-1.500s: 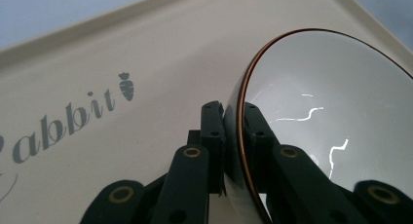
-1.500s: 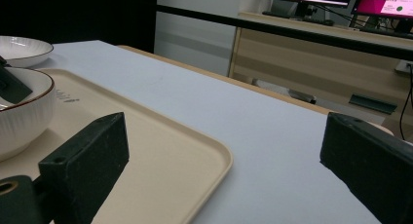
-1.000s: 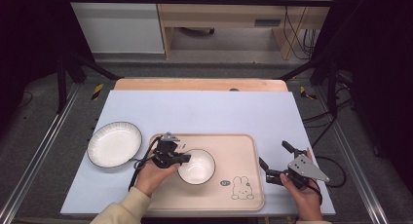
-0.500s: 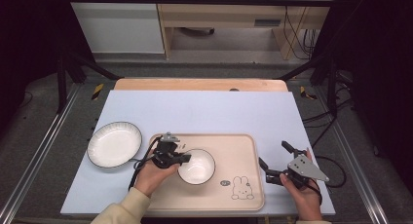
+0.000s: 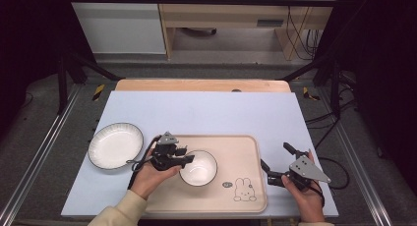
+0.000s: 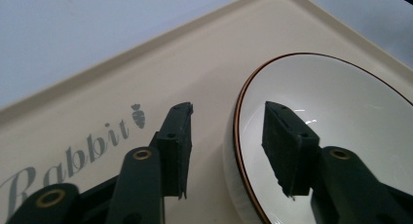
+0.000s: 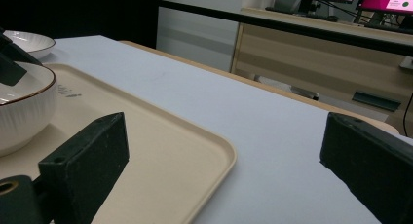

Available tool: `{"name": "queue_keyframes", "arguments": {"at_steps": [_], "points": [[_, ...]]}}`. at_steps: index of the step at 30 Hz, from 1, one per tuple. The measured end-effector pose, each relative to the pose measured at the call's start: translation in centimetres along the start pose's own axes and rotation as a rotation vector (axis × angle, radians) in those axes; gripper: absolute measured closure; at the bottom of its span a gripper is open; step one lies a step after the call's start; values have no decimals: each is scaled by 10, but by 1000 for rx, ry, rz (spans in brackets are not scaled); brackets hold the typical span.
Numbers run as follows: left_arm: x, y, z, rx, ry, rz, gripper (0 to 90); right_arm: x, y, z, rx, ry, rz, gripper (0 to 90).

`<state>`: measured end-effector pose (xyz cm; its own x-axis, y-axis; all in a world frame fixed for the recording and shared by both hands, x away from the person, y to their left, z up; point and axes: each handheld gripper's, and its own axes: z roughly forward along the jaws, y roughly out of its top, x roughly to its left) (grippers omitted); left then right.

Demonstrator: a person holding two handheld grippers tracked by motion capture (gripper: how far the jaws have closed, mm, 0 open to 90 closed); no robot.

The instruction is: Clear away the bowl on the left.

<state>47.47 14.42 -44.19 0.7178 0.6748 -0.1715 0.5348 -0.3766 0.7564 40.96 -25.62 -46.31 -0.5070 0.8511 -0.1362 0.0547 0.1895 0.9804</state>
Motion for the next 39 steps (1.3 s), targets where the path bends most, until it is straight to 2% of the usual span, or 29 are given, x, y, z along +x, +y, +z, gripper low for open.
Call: {"name": "queue_keyframes", "arguments": {"at_steps": [5,6,8,10,12,13,14,15,18,21,30,39], "points": [[-3,1,-1,-22,13,30,389,0,0,0,1,0,1,39],[-3,1,-1,-37,3,49,389,0,0,0,3,0,1,39],[-3,1,-2,-63,-8,88,256,0,0,0,3,0,3,39],[-3,1,-2,-74,-12,99,202,0,-1,0,5,0,3,39],[-3,1,-5,-120,-10,101,171,0,-1,0,3,1,1,39],[-3,1,-5,-120,-10,101,168,0,-1,0,3,1,1,39],[-3,2,-7,-148,-15,113,163,0,0,0,0,-1,4,39],[-3,2,-7,-148,-15,113,153,0,0,0,0,-1,4,39],[-3,2,-10,-188,-27,136,134,0,0,-1,-7,-3,6,39],[-3,2,-11,-201,-28,155,131,-1,0,-1,-8,-4,6,38],[-1,2,-19,-245,-30,175,73,-1,0,-2,-10,-5,8,36],[3,-1,-34,-308,-25,188,68,-1,0,-2,-8,-6,6,35]]}}
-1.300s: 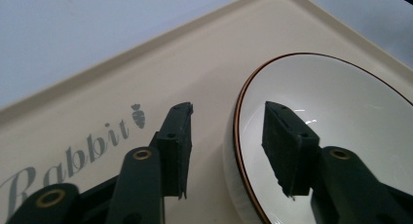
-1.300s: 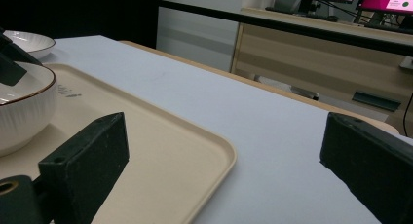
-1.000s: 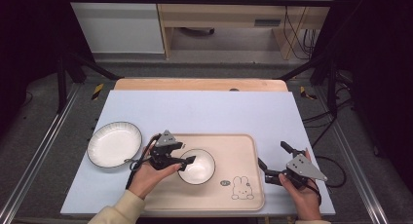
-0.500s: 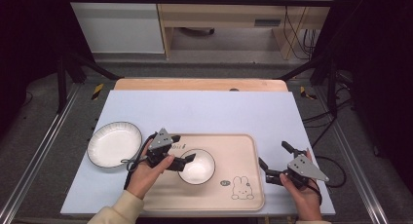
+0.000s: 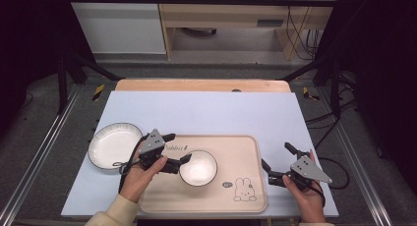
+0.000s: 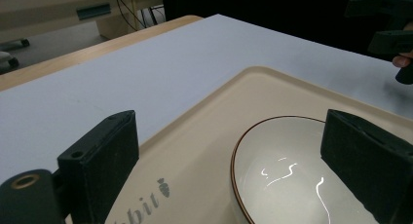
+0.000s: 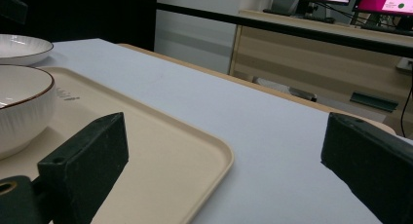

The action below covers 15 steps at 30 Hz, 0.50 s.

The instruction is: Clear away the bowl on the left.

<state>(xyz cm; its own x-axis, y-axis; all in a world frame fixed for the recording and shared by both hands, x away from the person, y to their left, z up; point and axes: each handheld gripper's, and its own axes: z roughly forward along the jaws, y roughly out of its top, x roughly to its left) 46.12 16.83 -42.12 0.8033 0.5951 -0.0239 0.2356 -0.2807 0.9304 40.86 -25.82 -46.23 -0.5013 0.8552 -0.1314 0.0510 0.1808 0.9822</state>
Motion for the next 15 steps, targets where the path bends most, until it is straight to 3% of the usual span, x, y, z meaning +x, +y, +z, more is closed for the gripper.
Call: {"name": "queue_keyframes", "arguments": {"at_steps": [7,15], "points": [[6,-4,-13,-18,11,19,65,0,0,0,-1,-1,0,35],[10,-10,-27,-52,15,6,59,0,0,0,-2,-3,0,34]]}}
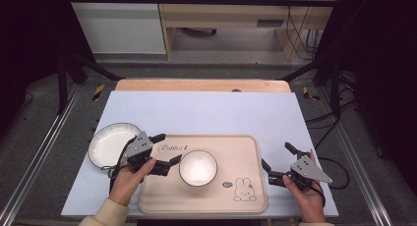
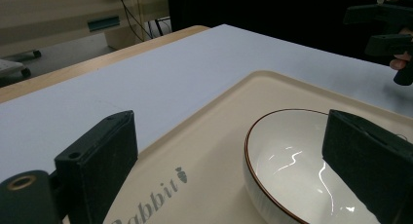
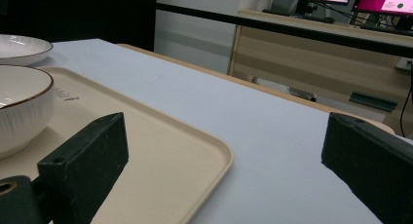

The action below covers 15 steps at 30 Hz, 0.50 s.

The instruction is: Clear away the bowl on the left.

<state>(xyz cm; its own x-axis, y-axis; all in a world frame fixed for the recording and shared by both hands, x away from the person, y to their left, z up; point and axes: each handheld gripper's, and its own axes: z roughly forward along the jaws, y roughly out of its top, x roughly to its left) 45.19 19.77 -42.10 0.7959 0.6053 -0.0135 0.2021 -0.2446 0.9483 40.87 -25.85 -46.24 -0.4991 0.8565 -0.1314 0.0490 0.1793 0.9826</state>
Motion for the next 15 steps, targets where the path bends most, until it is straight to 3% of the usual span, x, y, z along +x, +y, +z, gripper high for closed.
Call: {"name": "queue_keyframes", "arguments": {"at_steps": [3,6,7,15], "points": [[3,-3,-7,-18,1,-9,58,0,0,0,-1,-1,0,34],[7,-5,-13,-40,-10,7,57,0,0,0,0,0,0,33],[7,-6,-16,-29,15,-10,57,0,0,0,0,0,0,33],[16,-10,-30,-58,42,-28,54,1,0,0,4,0,4,33]]}}
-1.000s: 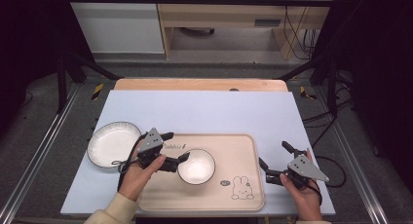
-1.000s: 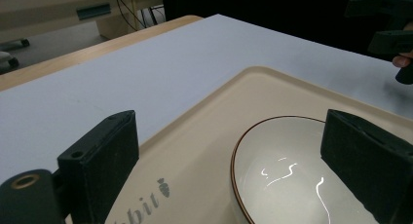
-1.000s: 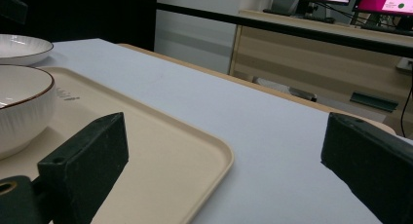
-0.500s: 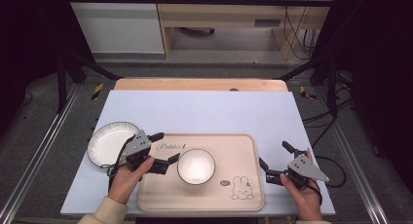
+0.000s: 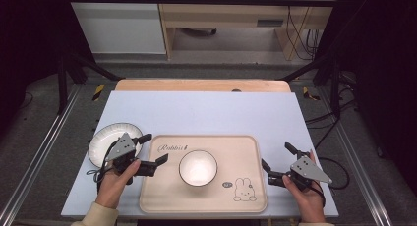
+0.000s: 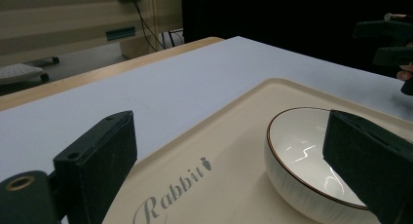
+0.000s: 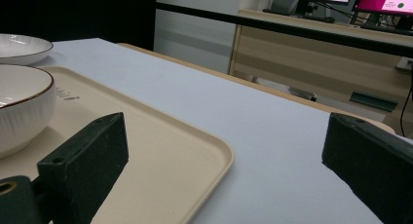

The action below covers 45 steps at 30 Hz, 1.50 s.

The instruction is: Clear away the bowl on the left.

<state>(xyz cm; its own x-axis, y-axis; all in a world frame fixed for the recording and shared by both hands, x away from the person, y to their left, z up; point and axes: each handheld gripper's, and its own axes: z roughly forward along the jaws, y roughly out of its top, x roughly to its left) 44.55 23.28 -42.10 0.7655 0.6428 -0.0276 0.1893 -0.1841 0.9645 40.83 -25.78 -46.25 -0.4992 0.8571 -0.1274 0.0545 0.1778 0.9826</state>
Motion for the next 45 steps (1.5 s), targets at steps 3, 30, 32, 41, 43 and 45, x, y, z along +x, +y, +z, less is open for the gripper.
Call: {"name": "queue_keyframes", "arguments": {"at_steps": [3,30,32,41,43,45], "points": [[4,0,-5,-11,9,-3,54,-1,0,0,-2,1,-4,33],[21,-17,-46,-51,63,1,50,0,0,0,-2,1,-3,33],[21,-18,-49,-55,64,1,50,0,0,0,-1,1,-3,33],[25,-23,-61,-85,69,5,50,0,0,0,-1,0,-1,33],[26,-24,-62,-90,72,7,50,0,0,0,-1,1,-1,33],[26,-25,-63,-94,71,9,50,0,0,0,-1,2,-3,33]]}}
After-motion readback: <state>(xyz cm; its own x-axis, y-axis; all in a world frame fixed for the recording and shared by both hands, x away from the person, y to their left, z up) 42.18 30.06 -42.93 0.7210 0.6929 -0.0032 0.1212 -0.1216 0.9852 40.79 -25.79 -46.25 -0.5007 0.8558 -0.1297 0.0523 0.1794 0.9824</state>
